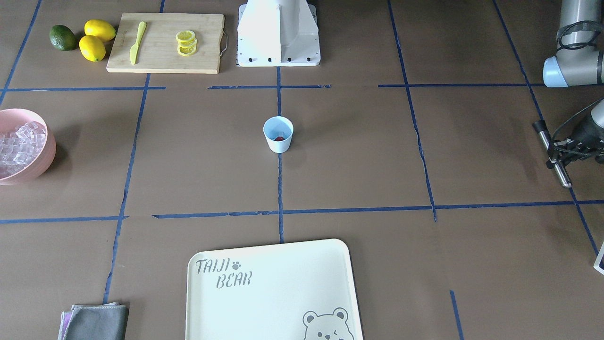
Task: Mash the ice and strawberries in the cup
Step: 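Lift the pestle out of the cup and carry it back with the left gripper, then lay the pestle on the table and open the left gripper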
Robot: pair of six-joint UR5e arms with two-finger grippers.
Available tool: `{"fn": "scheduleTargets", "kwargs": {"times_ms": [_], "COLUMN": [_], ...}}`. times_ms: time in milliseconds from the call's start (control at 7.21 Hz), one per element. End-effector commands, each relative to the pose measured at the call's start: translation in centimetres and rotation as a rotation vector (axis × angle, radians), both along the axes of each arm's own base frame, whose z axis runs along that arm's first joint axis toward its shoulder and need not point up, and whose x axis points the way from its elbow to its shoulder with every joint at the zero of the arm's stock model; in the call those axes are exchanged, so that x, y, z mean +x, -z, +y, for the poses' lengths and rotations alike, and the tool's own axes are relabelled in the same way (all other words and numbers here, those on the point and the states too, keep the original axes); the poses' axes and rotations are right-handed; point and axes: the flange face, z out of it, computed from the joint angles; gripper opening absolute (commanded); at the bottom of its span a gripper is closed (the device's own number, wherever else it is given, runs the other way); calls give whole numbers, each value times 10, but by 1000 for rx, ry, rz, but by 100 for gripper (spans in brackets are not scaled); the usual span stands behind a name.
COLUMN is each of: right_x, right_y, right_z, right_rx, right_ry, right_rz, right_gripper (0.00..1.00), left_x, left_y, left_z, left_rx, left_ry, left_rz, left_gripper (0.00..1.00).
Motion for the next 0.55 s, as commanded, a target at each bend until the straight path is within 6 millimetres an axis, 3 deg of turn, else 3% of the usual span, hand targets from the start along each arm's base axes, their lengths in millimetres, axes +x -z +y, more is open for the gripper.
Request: {"fn": "scheduleTargets", "kwargs": {"times_ms": [0, 277, 416], "right_x": [1, 1, 1], "right_y": [1, 2, 2], "right_z": [-2, -2, -2], "right_rx": [5, 8, 8], "right_ry": [-1, -1, -1], "right_rz": [9, 9, 9], "right_gripper": [99, 99, 99], "left_x": [-1, 0, 1], "left_y": [-2, 0, 0], "left_z": [3, 2, 2], "left_rx": [-2, 2, 1], "left_ry": [1, 1, 0], "left_rz": [-5, -3, -3], "left_gripper": [0, 3, 16]}}
